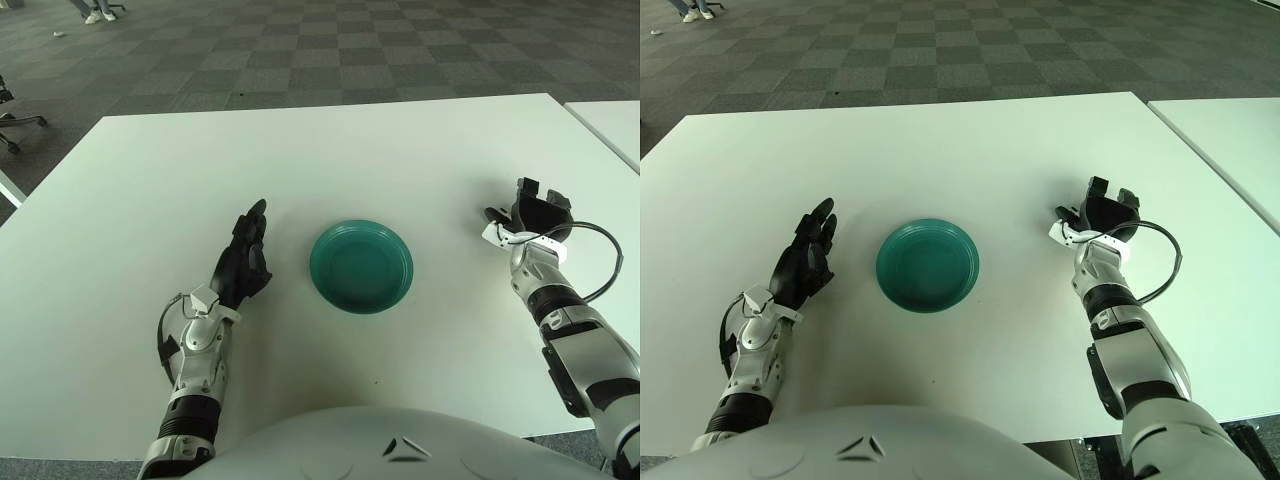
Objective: Put the charger into the plate.
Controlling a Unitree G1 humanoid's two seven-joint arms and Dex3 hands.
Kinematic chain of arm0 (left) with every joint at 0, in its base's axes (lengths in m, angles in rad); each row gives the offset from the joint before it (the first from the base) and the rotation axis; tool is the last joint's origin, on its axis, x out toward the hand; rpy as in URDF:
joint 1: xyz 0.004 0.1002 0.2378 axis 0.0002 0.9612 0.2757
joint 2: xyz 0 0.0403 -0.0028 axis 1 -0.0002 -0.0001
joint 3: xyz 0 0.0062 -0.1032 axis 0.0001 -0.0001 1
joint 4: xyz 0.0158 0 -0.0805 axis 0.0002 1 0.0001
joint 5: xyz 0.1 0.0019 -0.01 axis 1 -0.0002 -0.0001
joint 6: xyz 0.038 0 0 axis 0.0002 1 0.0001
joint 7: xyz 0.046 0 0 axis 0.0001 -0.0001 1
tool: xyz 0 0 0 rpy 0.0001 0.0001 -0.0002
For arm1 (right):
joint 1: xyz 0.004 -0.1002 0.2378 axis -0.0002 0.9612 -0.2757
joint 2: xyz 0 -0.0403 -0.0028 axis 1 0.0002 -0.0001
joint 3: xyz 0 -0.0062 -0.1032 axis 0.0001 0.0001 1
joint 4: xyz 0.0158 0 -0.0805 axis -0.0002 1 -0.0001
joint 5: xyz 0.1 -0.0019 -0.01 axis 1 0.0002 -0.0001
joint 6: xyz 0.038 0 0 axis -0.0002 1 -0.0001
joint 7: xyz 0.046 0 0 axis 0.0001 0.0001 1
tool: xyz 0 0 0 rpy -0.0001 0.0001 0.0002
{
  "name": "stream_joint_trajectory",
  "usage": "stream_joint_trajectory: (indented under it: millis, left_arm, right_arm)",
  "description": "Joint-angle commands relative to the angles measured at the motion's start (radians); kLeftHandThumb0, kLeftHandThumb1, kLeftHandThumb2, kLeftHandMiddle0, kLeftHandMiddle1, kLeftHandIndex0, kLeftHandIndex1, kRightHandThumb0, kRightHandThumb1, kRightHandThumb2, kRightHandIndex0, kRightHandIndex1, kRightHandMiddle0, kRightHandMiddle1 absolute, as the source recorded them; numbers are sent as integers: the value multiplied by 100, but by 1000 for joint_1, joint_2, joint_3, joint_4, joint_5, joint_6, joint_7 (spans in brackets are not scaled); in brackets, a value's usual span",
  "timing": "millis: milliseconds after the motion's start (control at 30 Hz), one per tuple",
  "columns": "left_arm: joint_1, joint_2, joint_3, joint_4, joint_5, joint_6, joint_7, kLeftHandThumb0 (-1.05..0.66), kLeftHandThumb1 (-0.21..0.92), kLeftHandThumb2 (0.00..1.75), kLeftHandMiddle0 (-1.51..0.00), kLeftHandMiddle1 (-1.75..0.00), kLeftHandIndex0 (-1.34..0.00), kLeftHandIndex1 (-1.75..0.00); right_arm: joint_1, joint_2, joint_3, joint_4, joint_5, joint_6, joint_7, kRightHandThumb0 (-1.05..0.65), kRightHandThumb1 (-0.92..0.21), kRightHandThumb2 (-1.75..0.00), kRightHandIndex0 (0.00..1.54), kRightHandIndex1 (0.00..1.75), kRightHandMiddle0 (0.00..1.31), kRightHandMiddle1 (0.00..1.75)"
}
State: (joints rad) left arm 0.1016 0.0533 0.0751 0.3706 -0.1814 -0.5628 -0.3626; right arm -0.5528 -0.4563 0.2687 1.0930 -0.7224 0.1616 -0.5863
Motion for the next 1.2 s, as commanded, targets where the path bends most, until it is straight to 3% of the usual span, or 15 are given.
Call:
stream_joint_trajectory:
  millis: [0, 333, 633, 1167]
  left_arm:
    - [64, -8, 9, 82, -7, 14, 5, -95, 92, 98, -8, -2, 0, -37]
    - [63, -7, 22, 89, -36, 6, -22, -92, 92, 96, -9, -2, 0, -36]
    - [71, -13, 33, 67, -72, 30, -58, -92, 92, 98, -9, -1, 0, -37]
    - [92, -26, 40, 7, -65, 77, -36, -95, 92, 102, -13, -1, 0, -54]
  right_arm:
    - [24, 22, 12, 82, 28, -10, 13, -101, -92, -76, 26, 0, 0, 53]
    - [18, 26, 22, 137, 62, -14, 5, -99, -92, -74, 27, 1, 0, 56]
    - [66, 32, 32, 113, 81, -19, -10, -97, -92, -71, 30, 2, 0, 58]
    - [268, 86, 67, -41, 74, 45, -61, -93, -92, -71, 29, 1, 0, 55]
